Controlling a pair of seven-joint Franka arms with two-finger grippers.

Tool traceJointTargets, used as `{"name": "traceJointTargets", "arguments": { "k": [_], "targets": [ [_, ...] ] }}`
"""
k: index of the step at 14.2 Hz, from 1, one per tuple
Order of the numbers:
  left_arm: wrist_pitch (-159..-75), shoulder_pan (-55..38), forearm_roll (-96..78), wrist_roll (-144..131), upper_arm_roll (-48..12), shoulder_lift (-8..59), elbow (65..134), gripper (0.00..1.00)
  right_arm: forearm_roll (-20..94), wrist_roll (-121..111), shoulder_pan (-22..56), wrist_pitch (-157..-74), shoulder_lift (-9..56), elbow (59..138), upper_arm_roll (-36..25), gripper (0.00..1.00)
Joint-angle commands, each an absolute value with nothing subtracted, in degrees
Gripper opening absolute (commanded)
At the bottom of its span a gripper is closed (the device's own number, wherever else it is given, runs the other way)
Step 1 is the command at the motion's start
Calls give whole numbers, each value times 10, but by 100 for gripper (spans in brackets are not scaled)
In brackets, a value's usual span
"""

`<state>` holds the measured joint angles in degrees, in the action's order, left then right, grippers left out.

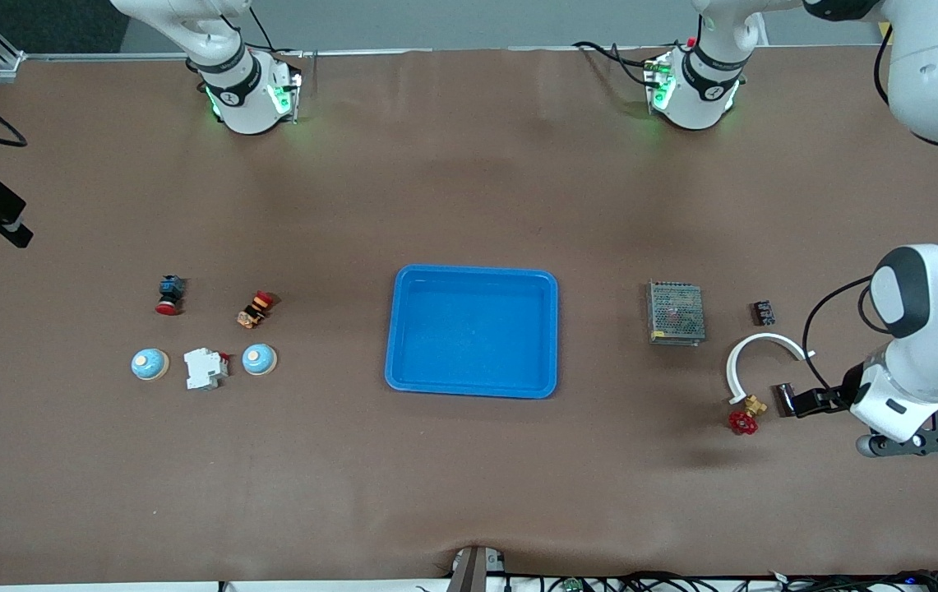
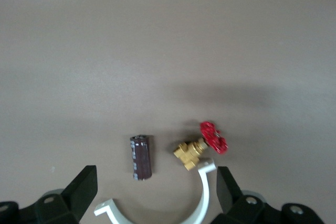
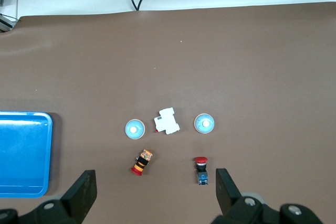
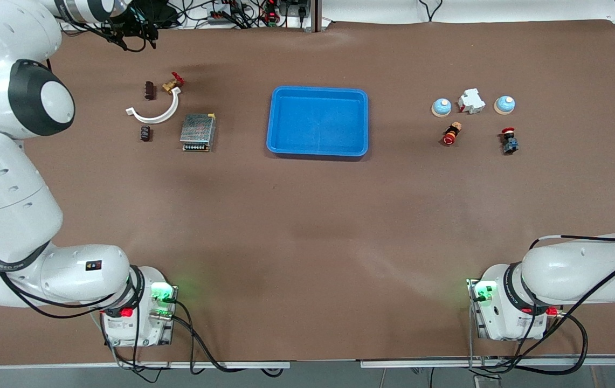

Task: Place electrolytic capacitor and blue bell in tray
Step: 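Move the left gripper to the black capacitor beside the brass valve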

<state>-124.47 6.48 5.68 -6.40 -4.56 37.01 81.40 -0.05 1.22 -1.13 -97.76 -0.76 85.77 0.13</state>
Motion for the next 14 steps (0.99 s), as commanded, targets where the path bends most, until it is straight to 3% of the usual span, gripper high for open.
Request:
{"name": "traceJointTargets", "arguments": {
  "k": [1, 9, 14],
  "targets": [
    [-1262, 76, 54, -72, -47, 400, 802, 100, -9, 8, -19, -968, 1, 840, 4, 100],
    [-1263, 84, 55, -70, -47, 447, 802, 100, -8, 18, -11, -965, 4, 848, 4, 100],
    [-1265, 91, 57, -67, -46, 467, 802, 100, -1, 214, 58, -975, 4, 903, 10, 100]
  ]
}}
